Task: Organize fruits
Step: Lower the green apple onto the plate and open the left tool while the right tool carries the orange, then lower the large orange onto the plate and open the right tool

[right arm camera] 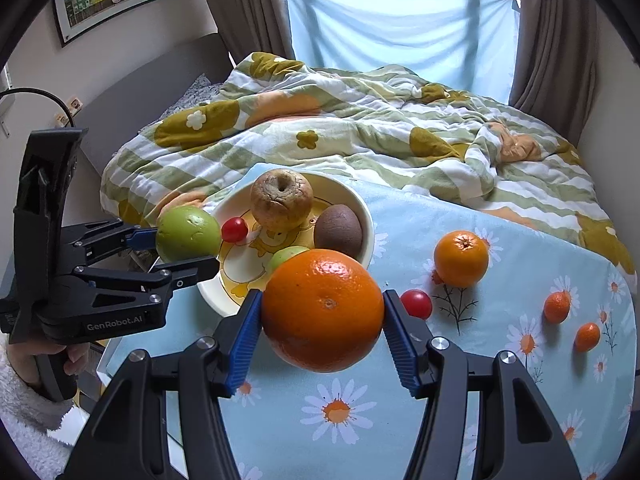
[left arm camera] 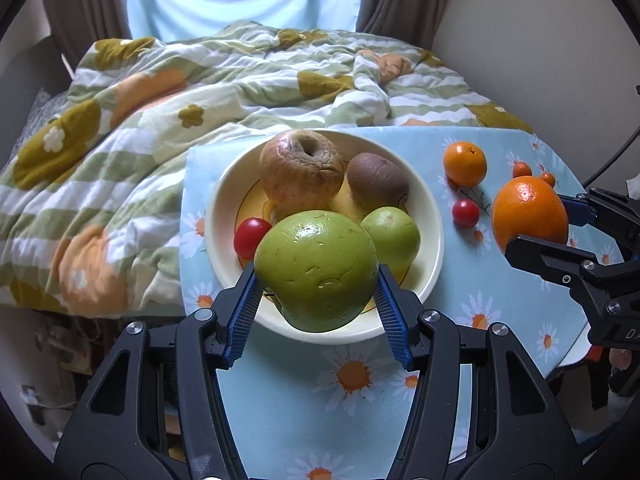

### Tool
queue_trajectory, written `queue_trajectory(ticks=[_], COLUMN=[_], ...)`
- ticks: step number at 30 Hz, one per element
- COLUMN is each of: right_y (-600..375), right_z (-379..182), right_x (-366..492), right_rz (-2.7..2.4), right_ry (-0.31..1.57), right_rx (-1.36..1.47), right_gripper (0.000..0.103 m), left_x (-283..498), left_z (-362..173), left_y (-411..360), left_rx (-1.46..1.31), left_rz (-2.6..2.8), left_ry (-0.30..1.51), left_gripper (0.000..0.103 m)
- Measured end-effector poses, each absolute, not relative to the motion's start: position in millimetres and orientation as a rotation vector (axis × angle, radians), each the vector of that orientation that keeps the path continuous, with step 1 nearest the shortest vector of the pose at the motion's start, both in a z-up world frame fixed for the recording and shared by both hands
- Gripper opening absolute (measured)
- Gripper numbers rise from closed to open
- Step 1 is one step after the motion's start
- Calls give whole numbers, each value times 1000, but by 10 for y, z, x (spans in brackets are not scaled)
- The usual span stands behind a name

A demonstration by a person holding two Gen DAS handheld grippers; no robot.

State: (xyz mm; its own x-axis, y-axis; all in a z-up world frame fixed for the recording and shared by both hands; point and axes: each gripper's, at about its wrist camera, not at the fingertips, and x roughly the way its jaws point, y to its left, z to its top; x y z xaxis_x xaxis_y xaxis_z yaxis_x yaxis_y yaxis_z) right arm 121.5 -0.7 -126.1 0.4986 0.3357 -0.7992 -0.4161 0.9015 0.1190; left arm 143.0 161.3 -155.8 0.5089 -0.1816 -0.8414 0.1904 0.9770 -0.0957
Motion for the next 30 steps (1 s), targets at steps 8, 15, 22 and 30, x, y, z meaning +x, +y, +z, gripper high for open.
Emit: queue_trajectory(ticks=[8,15,22,30], right_y=[77,69,-3,-78], right_z=[-1425,-1487,-1444,-1351], right_x=[1268,1280,1259,1246], right_rz=[394,351,311,333], right_ry=[986,1000,1000,999], right_rx=[-65,-50,-40,-39], right_gripper=[55,55,55,55], left_x=[1604,1645,1587,1415], left_z=[-1851,-1973,-1852,-1678], left_y=[1657,1649,1654,1680], left_rx=[75,105,105,96], left_rz=[-272,-304,-315,-289], left_ry=[1051,1066,1024,1015], left_gripper=[62,63,103,103])
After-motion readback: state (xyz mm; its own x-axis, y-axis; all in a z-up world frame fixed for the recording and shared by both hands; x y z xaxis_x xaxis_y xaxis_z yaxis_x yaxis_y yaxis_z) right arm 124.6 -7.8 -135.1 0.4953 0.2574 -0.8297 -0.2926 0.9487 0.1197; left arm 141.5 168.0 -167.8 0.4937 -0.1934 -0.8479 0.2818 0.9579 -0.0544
